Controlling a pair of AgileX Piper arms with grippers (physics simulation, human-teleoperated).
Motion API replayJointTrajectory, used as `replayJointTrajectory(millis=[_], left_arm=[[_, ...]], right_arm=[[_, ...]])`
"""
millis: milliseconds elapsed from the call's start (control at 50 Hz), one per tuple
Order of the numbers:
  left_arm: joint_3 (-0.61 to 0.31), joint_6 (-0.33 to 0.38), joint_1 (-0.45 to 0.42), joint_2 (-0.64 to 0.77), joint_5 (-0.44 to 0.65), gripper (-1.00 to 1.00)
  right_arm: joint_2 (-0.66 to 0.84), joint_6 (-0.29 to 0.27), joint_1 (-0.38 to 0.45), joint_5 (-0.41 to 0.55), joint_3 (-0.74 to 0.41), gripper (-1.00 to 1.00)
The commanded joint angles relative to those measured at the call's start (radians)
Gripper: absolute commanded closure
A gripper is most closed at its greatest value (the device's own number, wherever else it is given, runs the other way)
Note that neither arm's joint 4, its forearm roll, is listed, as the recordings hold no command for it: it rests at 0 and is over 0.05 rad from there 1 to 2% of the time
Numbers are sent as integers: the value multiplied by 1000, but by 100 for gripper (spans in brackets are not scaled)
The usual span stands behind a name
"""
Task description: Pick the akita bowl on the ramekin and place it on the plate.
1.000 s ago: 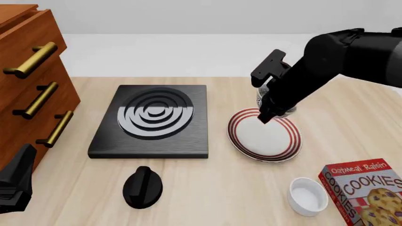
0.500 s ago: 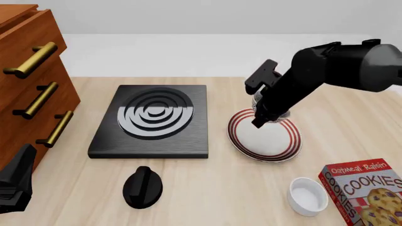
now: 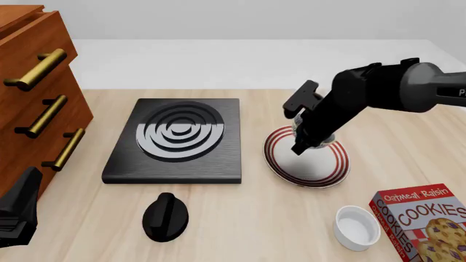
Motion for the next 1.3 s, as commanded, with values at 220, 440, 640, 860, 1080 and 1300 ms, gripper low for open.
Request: replayJointTrajectory(millis=[220, 440, 640, 860, 1080, 1300], left_arm=[[0, 0, 0, 0, 0, -100], [0, 0, 0, 0, 0, -100], [0, 0, 0, 0, 0, -100], [0, 0, 0, 0, 0, -100], [0, 0, 0, 0, 0, -100], [0, 0, 0, 0, 0, -100]], right_arm=[[51, 19, 0, -59, 19, 100], [70, 23, -9, -86, 33, 100], [91, 37, 5, -102, 32, 100], [93, 49, 13, -122, 54, 100], [88, 52, 17, -117, 59, -100], [62, 48, 4, -95, 52, -100]])
